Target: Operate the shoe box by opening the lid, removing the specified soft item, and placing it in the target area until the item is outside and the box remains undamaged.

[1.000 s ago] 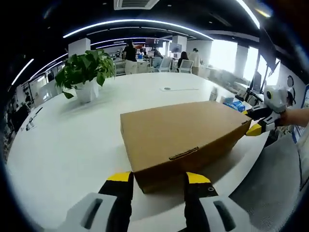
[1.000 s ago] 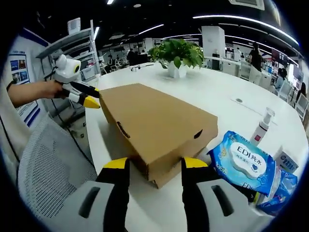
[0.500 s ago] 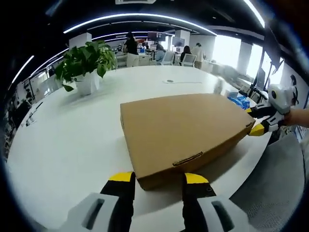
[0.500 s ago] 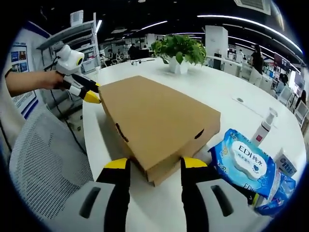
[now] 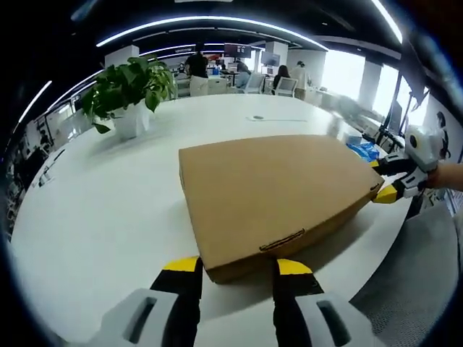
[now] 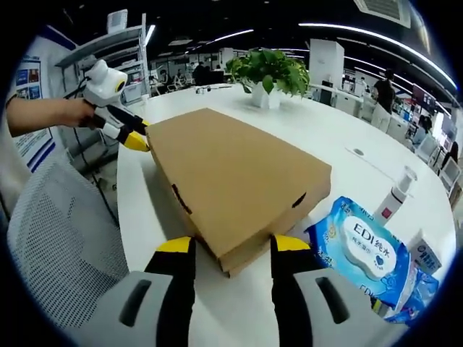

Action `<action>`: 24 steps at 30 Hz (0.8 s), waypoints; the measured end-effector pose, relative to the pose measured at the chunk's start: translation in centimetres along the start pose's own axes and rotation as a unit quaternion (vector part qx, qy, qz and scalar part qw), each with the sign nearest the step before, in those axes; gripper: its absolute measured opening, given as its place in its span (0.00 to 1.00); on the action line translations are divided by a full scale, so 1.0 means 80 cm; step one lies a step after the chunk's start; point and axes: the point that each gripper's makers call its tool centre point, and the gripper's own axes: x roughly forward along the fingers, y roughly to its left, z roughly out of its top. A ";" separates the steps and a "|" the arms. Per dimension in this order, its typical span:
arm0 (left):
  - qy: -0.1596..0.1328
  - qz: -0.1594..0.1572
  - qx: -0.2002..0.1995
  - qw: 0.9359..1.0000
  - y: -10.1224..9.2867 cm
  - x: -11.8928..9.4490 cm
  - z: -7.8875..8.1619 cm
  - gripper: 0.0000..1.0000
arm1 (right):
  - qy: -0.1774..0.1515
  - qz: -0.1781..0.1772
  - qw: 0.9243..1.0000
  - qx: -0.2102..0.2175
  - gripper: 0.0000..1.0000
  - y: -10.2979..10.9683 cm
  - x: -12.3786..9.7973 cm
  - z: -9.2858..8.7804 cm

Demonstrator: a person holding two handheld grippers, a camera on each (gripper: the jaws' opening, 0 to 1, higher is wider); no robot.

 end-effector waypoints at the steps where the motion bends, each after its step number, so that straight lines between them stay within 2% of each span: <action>1: 0.001 0.000 -0.001 1.000 0.001 0.002 0.002 0.38 | 0.000 0.000 1.000 0.000 0.38 -0.002 0.001 0.001; 24: 0.002 -0.003 -0.001 1.000 0.018 0.043 0.041 0.38 | 0.005 -0.001 1.000 0.003 0.38 -0.053 0.025 0.019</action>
